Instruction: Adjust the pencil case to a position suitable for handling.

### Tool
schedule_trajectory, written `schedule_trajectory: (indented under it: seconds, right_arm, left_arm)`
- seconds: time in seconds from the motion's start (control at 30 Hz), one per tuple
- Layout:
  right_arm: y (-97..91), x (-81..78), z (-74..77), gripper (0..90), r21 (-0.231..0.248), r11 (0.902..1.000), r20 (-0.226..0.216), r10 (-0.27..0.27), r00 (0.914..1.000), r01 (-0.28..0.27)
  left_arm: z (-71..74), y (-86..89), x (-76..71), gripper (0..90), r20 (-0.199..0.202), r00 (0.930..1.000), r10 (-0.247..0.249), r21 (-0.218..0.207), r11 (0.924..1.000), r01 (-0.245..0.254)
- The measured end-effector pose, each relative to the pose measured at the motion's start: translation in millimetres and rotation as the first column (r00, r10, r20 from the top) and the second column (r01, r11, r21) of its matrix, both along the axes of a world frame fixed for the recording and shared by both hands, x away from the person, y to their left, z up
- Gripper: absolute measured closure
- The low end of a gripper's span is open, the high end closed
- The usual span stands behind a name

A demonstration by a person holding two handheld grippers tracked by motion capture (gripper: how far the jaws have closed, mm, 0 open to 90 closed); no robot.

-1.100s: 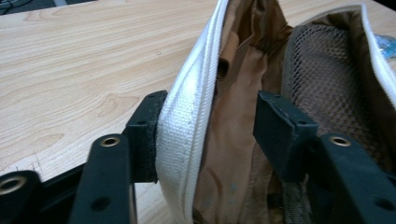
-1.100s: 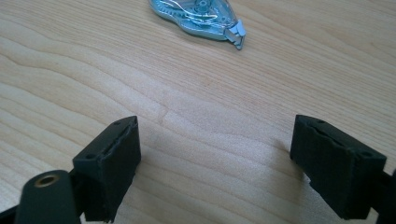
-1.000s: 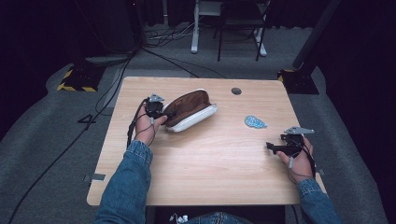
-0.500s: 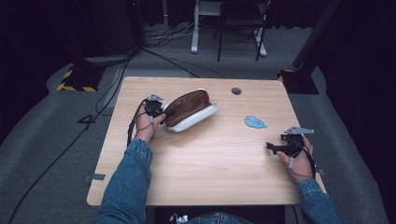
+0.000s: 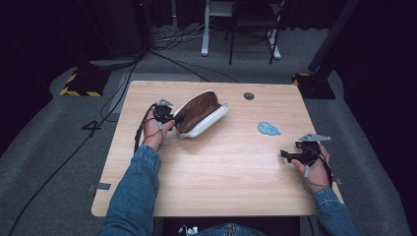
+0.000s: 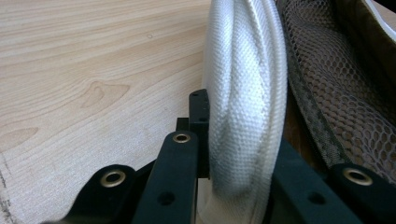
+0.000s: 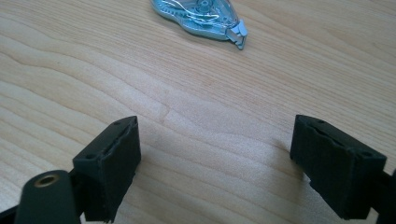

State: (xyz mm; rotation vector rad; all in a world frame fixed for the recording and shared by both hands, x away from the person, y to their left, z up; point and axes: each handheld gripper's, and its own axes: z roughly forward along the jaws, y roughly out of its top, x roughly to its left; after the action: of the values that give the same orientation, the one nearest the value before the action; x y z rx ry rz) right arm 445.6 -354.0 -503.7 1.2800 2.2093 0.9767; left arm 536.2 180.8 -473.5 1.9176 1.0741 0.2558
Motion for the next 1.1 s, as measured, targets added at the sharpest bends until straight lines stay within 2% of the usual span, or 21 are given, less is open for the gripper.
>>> schedule_trajectory:
  seconds: [0.2, 0.3, 0.63, 0.77, 1.1]
  right_arm:
    - [0.0, 0.0, 0.0, 16.4, 0.0, 1.0, 0.0, 0.0, 1.0, 0.0]
    - [0.0, 0.0, 0.0, 16.4, 0.0, 1.0, 0.0, 0.0, 1.0, 0.0]
    - [0.0, 0.0, 0.0, 16.4, 0.0, 1.0, 0.0, 0.001, 1.0, -0.001]
    - [0.0, 0.0, 0.0, 16.4, 0.0, 1.0, 0.0, 0.001, 1.0, -0.001]
    - [0.0, 0.0, 0.0, 16.4, 0.0, 1.0, 0.0, 0.001, 1.0, -0.001]
  left_arm:
    - [6.9, -1.7, -3.8, 86.2, 0.007, 0.9999, -0.014, 0.012, 0.9998, 0.014]
    - [10.6, -2.5, -6.2, 86.3, 0.011, 0.9998, -0.016, 0.005, 0.9999, 0.016]
    - [37.4, -7.7, -19.6, 86.5, 0.041, 0.9976, -0.056, -0.017, 0.9983, 0.057]
    - [47.5, -9.4, -29.2, 86.4, 0.051, 0.9964, -0.068, -0.032, 0.9971, 0.07]
    - [63.4, -17.3, -49.7, 86.5, 0.069, 0.987, -0.145, -0.022, 0.9889, 0.147]
